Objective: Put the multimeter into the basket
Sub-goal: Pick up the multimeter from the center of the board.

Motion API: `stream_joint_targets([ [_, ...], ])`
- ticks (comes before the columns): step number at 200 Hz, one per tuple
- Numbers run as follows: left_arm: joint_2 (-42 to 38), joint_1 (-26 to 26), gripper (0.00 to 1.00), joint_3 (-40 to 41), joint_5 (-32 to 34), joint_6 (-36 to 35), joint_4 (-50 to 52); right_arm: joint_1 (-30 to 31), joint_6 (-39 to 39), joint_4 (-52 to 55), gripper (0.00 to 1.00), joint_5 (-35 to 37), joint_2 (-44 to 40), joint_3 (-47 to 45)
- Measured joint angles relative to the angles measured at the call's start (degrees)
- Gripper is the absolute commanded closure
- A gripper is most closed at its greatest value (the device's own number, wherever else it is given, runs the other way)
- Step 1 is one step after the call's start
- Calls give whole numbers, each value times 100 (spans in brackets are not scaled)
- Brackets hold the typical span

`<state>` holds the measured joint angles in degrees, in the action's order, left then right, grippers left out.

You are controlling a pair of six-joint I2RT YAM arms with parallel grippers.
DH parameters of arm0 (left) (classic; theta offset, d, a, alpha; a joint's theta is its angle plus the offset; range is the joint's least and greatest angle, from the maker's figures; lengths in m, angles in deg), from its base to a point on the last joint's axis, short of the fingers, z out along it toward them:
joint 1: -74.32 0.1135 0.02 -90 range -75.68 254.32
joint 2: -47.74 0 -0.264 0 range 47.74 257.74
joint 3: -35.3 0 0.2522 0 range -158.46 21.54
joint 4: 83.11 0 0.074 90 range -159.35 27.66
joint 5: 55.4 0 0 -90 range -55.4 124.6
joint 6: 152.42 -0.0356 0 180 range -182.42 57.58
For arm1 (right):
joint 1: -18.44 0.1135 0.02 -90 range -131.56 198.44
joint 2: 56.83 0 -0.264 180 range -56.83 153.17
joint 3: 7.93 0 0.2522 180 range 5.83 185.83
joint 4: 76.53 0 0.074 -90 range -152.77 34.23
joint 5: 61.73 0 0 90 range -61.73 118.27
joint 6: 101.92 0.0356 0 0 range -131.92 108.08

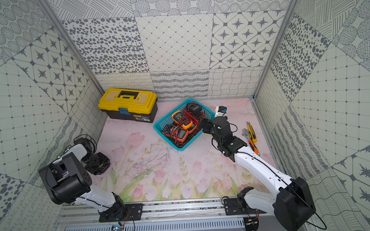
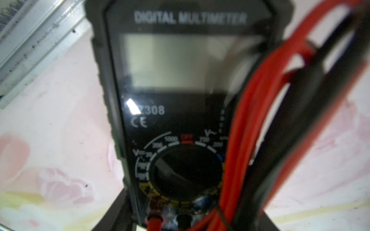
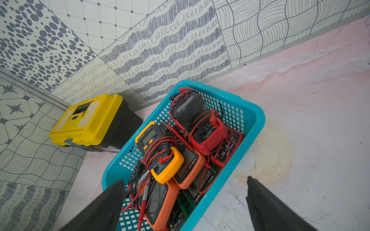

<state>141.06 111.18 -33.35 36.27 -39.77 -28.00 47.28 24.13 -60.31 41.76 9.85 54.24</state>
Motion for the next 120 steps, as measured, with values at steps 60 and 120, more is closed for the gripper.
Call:
stream_joint_targets([
  [60, -706, -153, 100, 94, 7, 136, 63, -7, 37, 0, 1, -2, -2, -11],
  [120, -2227, -1285, 100, -173, -15, 885, 516, -7, -155, 162, 1, 2, 0, -4],
])
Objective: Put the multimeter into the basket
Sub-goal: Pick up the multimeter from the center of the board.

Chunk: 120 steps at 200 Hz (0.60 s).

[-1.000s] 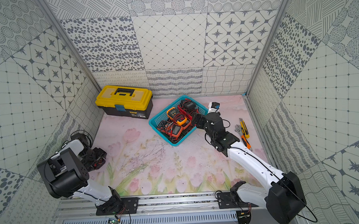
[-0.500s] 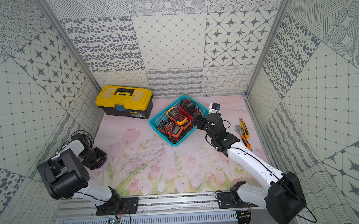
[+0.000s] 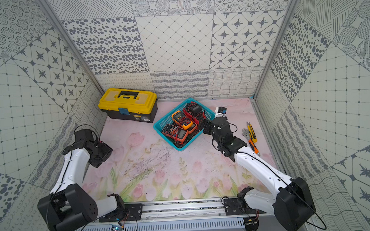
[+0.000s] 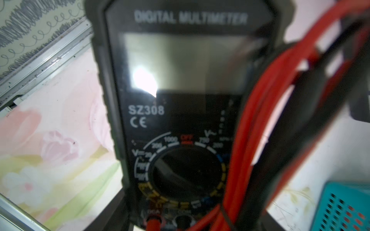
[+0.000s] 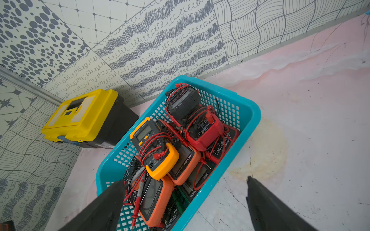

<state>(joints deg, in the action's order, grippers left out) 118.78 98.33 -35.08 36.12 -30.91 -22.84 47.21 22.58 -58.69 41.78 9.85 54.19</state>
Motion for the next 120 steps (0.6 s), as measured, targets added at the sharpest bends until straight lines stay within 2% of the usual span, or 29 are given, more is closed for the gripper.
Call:
stream_joint_targets([
  [24, -376, -693, 100, -227, 4, 498, 181, 0, -96, 122, 1, 0, 13, 83],
  [58, -483, -2146, 100, -507, 151, 1410, 273, 0, -214, 264, 1, 2, 83, 291],
  [92, 129, -3764, 100, -964, 444, 2409, 240, 0, -278, 494, 1, 44, 92, 354],
  [120, 953, -4717, 100, -1493, 533, 3093, 63, 0, -328, 662, 1, 109, 90, 367],
])
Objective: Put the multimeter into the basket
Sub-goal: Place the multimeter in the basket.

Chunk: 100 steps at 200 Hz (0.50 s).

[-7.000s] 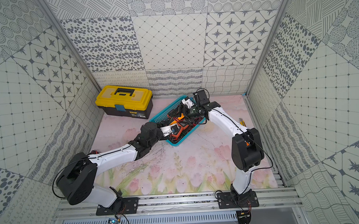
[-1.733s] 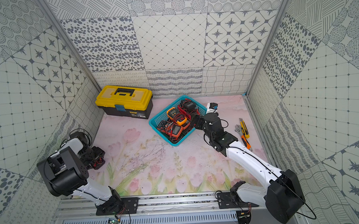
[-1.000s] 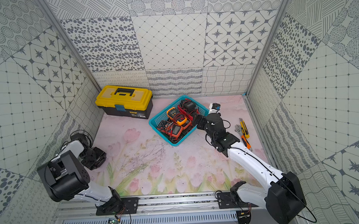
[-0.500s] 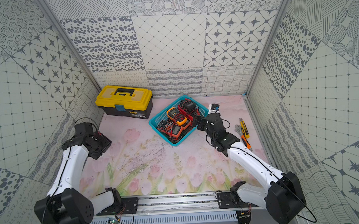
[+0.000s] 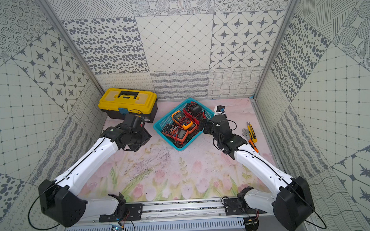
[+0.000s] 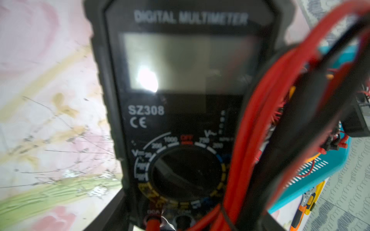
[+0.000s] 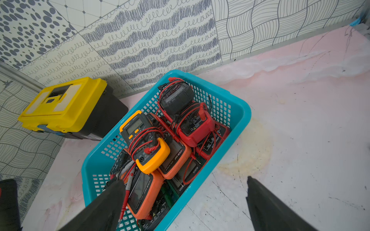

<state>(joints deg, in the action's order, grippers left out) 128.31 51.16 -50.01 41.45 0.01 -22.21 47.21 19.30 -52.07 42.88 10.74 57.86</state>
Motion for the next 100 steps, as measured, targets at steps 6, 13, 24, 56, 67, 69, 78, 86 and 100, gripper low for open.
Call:
stream_joint_targets([
  [6, 175, -157, 100, -122, 9, 122, -48, 0, -2, 26, 1, 7, -2, 0],
  [13, 387, -339, 100, -278, 28, 278, -85, 0, -4, 39, 1, 9, -4, 0],
  [24, 715, -608, 100, -542, 57, 522, -129, 0, -4, 50, 1, 11, -17, 0],
  [56, 1475, -1143, 100, -1172, 87, 1137, -337, 0, 7, 70, 1, 22, -122, -2],
  [67, 1700, -1274, 100, -1331, 83, 1349, -415, 0, 9, 70, 1, 17, -173, -7],
  [69, 1744, -1294, 100, -1364, 83, 1392, -431, 0, 11, 70, 1, 17, -179, -7],
  [78, 1891, -1364, 100, -1467, 81, 1532, -492, 0, 20, 63, 1, 4, -199, -7],
  [86, 2048, -1425, 100, -1578, 81, 1672, -542, 0, 26, 68, 1, -4, -210, -7],
  [100, 2251, -1482, 100, -1725, 81, 1869, -608, 0, 26, 68, 1, -28, -229, -11],
])
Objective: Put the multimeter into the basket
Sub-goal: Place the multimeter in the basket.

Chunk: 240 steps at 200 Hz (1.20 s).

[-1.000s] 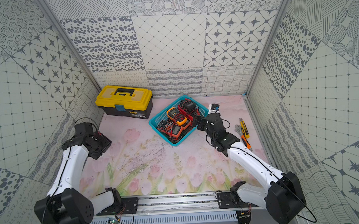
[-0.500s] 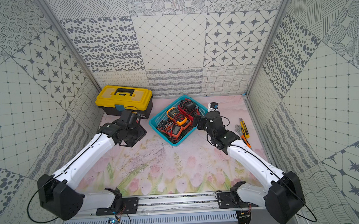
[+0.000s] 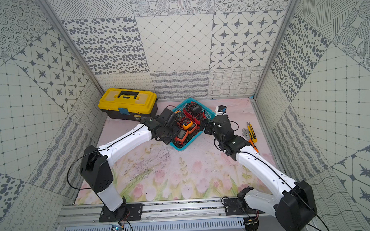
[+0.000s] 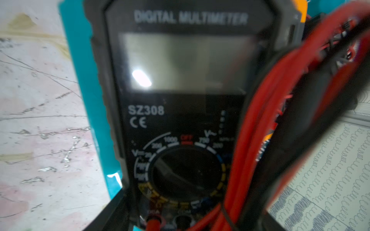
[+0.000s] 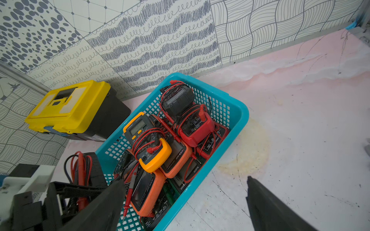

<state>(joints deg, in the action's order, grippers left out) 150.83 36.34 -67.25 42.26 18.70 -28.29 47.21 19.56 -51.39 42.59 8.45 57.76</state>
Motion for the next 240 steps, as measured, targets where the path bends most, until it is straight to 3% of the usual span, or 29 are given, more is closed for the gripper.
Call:
stream_joint_targets([
  [58, 555, -52, 99, -229, -107, 734, -208, 0, 0, 4, 1, -15, -140, -140],
  [74, 645, -55, 77, -234, -151, 866, -229, 0, -2, 4, 1, -15, -140, -140],
  [78, 656, -57, 68, -238, -151, 883, -234, 0, 0, 2, 1, -17, -140, -140],
  [83, 667, -59, 53, -245, -151, 909, -238, 0, -2, 2, 1, -17, -140, -140],
  [92, 684, -59, 15, -262, -149, 927, -245, 0, -2, 2, 1, -17, -140, -140],
  [99, 695, -59, 2, -269, -149, 946, -251, 0, -2, 2, 1, -17, -140, -140],
  [178, 623, -46, 1, -323, -208, 629, -330, 0, -50, 13, 1, 66, -140, -136],
  [240, -466, 76, 1, 297, -479, 387, -332, 0, -131, 251, 1, 415, -238, -120],
])
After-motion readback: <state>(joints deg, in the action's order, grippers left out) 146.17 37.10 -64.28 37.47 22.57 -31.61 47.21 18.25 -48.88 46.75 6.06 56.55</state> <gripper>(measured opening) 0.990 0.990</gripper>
